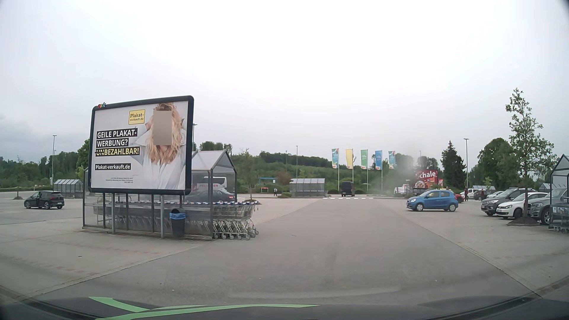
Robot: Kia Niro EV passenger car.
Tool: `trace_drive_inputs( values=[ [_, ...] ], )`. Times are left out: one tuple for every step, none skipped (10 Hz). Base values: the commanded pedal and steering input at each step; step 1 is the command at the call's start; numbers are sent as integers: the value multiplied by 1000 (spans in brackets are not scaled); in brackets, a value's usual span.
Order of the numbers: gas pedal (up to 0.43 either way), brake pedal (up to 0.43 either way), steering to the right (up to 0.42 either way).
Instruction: Follow the waypoints while adhering to traffic rules and regulations
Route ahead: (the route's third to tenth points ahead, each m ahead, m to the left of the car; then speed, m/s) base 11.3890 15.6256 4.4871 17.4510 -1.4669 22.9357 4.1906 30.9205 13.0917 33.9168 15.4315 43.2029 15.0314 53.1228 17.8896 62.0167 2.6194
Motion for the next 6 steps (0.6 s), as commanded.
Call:
trace_drive_inputs(
  values=[
    [39,0,-242],
    [39,0,-274],
    [20,0,-313],
    [0,0,-350],
    [0,0,-391],
    [0,0,-415]
  ],
)
